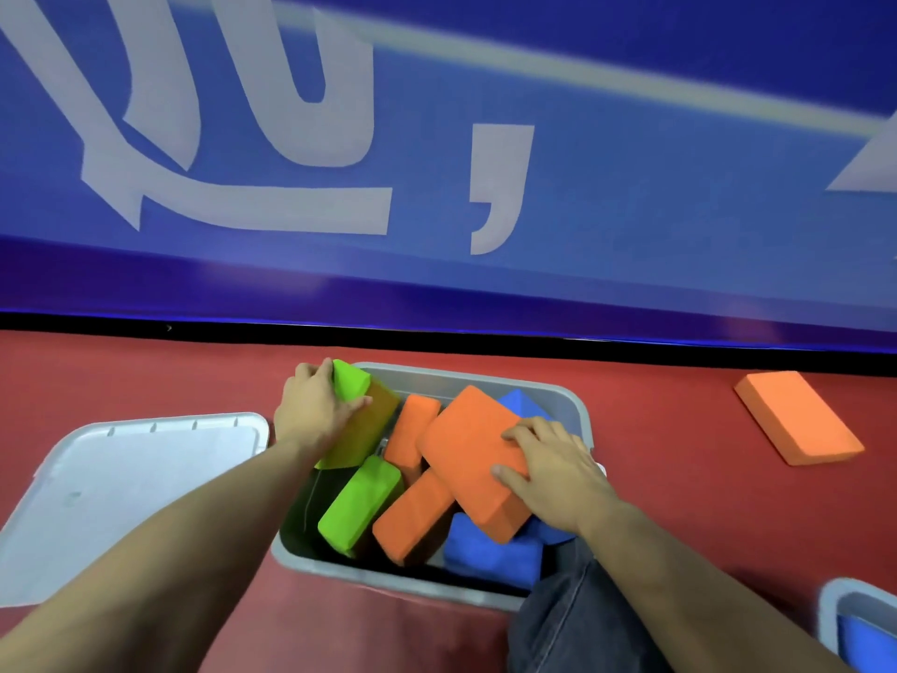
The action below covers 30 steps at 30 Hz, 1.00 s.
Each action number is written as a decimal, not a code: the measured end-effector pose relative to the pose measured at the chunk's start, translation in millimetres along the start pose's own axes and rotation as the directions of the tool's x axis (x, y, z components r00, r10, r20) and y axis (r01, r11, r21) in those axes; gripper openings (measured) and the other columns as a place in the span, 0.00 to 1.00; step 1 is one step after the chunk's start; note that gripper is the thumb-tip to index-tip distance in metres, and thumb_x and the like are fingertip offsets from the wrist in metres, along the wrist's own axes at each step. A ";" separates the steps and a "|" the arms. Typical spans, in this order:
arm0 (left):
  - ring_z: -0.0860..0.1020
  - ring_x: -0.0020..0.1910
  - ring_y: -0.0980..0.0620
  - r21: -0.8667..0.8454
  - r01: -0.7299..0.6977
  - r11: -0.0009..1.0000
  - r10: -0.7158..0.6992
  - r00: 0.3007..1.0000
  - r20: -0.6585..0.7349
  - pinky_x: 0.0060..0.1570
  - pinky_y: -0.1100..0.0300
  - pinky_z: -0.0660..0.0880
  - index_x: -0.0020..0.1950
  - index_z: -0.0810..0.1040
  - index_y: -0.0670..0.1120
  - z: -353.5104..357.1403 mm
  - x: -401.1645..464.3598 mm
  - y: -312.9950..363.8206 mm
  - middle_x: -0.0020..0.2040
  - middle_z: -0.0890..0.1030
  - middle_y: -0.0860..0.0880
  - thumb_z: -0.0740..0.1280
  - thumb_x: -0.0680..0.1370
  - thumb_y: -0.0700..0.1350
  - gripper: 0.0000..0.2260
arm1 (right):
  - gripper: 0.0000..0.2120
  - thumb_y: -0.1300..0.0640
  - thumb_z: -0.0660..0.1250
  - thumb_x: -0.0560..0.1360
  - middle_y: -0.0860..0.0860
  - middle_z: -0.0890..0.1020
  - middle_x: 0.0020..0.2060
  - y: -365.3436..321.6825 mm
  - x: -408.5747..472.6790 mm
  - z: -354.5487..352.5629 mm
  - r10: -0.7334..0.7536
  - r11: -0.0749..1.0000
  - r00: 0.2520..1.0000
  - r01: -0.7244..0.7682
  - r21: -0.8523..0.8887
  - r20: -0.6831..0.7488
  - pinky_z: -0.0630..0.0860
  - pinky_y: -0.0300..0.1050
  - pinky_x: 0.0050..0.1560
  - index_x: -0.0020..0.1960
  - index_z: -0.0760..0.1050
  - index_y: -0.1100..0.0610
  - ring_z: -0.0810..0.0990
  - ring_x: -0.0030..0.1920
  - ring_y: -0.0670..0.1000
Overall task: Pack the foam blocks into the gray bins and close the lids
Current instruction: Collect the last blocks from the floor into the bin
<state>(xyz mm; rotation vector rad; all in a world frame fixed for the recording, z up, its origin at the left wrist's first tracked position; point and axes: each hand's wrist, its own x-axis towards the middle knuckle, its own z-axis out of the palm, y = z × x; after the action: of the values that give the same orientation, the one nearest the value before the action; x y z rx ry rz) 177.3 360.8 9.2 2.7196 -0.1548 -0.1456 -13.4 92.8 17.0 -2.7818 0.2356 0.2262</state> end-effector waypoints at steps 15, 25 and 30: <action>0.73 0.69 0.39 0.004 0.011 1.000 -0.011 0.972 0.235 0.68 0.45 0.70 0.77 0.68 0.44 39.4 15.8 -6.3 0.72 0.70 0.41 0.65 0.79 0.63 0.32 | 0.26 0.39 0.57 0.82 0.46 0.70 0.72 -8.8 19.7 -3.3 0.082 0.991 0.997 -0.082 0.105 0.001 0.62 0.49 0.75 0.77 0.64 0.49 0.67 0.72 0.52; 0.64 0.77 0.47 -0.172 -0.313 0.934 0.345 0.915 0.210 0.75 0.56 0.58 0.80 0.63 0.43 34.7 -21.7 133.1 0.78 0.65 0.44 0.63 0.81 0.60 0.32 | 0.32 0.37 0.57 0.81 0.46 0.58 0.81 26.1 -3.0 -29.0 0.207 0.962 0.970 -0.178 0.205 -0.128 0.55 0.48 0.79 0.81 0.56 0.47 0.57 0.80 0.49; 0.65 0.76 0.47 -0.218 -0.456 0.863 0.499 0.838 0.220 0.75 0.55 0.59 0.80 0.62 0.45 39.9 -52.4 214.1 0.78 0.65 0.45 0.63 0.81 0.61 0.33 | 0.33 0.38 0.58 0.82 0.46 0.53 0.82 92.0 -55.1 -74.9 0.367 0.923 0.913 -0.333 0.195 -0.178 0.52 0.47 0.80 0.82 0.52 0.45 0.56 0.81 0.51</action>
<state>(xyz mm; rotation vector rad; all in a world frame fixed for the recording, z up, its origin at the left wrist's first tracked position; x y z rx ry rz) 101.9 157.2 64.1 2.4018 -0.8599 -0.3635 -74.9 -11.1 67.4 -2.5820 0.7762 -0.0069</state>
